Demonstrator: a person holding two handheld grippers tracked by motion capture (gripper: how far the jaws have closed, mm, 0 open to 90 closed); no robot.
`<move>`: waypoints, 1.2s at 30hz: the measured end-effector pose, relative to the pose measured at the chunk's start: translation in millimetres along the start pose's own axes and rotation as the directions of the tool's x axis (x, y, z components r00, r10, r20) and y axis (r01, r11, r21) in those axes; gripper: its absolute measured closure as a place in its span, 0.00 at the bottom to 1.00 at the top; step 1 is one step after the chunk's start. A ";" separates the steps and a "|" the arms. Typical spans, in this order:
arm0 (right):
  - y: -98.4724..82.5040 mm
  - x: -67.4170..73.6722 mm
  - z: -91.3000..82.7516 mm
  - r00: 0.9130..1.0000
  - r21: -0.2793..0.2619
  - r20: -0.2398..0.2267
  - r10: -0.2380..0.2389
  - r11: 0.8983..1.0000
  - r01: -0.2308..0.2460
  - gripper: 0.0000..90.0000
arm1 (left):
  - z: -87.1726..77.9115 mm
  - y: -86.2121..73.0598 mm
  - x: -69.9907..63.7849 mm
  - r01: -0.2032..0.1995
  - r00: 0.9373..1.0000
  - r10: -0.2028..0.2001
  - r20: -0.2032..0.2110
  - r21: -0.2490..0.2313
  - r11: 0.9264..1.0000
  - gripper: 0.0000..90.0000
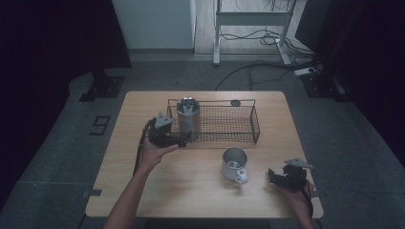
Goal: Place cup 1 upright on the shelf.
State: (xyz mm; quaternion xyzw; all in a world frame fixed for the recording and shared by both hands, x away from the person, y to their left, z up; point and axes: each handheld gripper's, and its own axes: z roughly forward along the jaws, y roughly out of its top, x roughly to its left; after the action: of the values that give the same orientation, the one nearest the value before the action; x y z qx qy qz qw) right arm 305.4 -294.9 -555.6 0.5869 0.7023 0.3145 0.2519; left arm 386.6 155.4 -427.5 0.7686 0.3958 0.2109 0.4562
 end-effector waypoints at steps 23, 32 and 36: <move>-0.3 -0.3 -0.2 1.000 -0.002 -0.002 -0.002 1.000 0.002 0.14 | -35.9 -80.1 -18.4 0.040 0.999 -0.042 0.026 0.053 0.998 0.03; -0.3 -0.3 -0.2 1.000 -0.002 -0.002 -0.002 1.000 0.002 0.14 | -34.0 -111.4 -18.9 0.089 0.996 -0.091 0.020 0.082 0.993 0.03; -0.3 -0.3 -0.2 1.000 -0.002 -0.002 -0.002 1.000 0.002 0.14 | -29.0 -122.1 -19.1 0.099 0.995 -0.102 0.020 0.103 0.990 0.03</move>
State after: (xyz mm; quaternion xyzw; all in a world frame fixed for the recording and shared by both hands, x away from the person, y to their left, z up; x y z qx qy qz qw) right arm 305.2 -295.3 -555.7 0.5857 0.7028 0.3156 0.2518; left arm 304.5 188.6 -518.4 0.7725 0.4385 0.1574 0.4315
